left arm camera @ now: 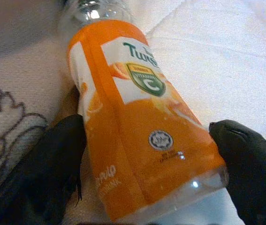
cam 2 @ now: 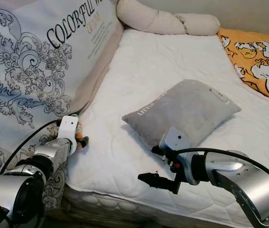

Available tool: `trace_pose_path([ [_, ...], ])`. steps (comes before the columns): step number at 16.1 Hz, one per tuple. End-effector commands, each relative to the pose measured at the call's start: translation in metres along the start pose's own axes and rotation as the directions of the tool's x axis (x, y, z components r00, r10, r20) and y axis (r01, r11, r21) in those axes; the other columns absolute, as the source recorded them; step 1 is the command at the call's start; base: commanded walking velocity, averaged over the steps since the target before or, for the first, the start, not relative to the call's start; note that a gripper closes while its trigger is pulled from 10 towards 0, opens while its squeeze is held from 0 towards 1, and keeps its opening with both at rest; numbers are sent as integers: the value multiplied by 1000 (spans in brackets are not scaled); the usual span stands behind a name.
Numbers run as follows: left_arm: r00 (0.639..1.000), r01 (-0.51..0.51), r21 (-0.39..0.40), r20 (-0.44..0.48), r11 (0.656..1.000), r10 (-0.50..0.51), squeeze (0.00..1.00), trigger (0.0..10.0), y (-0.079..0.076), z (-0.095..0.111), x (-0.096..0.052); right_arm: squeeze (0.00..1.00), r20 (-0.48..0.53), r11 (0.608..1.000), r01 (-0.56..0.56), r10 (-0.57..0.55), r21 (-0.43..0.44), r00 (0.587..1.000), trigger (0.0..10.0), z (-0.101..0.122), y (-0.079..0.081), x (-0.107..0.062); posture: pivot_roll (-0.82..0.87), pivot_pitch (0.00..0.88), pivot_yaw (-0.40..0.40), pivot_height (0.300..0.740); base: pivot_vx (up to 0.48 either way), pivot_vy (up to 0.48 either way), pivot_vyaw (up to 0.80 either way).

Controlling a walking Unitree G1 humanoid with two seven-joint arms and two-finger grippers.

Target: Clean up the room

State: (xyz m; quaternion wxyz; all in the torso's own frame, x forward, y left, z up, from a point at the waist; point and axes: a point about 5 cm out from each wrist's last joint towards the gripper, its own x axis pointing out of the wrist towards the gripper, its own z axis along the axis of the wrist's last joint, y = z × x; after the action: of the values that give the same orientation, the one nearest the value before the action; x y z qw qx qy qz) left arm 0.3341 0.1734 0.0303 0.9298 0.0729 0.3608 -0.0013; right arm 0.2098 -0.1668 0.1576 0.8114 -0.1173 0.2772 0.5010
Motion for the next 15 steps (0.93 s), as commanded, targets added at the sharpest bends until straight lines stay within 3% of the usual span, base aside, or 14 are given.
trace_pose_path([
  [1, 1000, -16, 15, 1, 1000, 16, 827, 10000, 3, 3, 0, 0, -9, 1000, -9, 9, -5, 1000, 10000, -1, 1, -1, -291, 0, 3, 740, 0, 0, 0],
  [2, 1000, -16, 11, 1, 1000, 16, 239, 10000, 3, 3, 0, 0, -10, 1000, -10, 10, -5, 1000, 10000, -1, 1, -2, -291, 0, 2, 740, 0, 0, 0],
  [3, 1000, -17, 10, 1, 1000, 17, 55, 9020, 4, 3, 0, 0, -11, 1000, -10, 10, -5, 1000, 10000, -1, 1, -2, -291, 0, 2, 740, 0, 0, 0],
  [4, 1000, -23, 11, 1, 1000, 23, 0, 1882, 5, 3, 0, 0, -12, 1000, -12, 11, -5, 1000, 10000, -1, 0, -2, -289, 0, 0, 740, 0, 0, 0],
  [5, 1000, -29, 12, 1, 1000, 29, 0, 0, 6, 2, 0, 0, -12, 1000, -13, 13, -7, 1000, 10000, -1, 0, -1, -287, 0, -2, 740, 0, 0, 0],
  [12, 1000, -29, 8, -3, 1000, 29, 0, 0, 7, -1, 0, 0, -11, 1000, -9, 9, -11, 1000, 10000, -2, 0, 0, -278, 0, 1, 740, 0, 0, 0],
  [15, 996, 50, -14, 79, 999, -49, 0, 0, -2, 14, -1, 0, 33, 997, 81, -81, 2, 996, 10000, -4, -5, 1, -248, 0, 15, 740, 0, 0, 0],
])
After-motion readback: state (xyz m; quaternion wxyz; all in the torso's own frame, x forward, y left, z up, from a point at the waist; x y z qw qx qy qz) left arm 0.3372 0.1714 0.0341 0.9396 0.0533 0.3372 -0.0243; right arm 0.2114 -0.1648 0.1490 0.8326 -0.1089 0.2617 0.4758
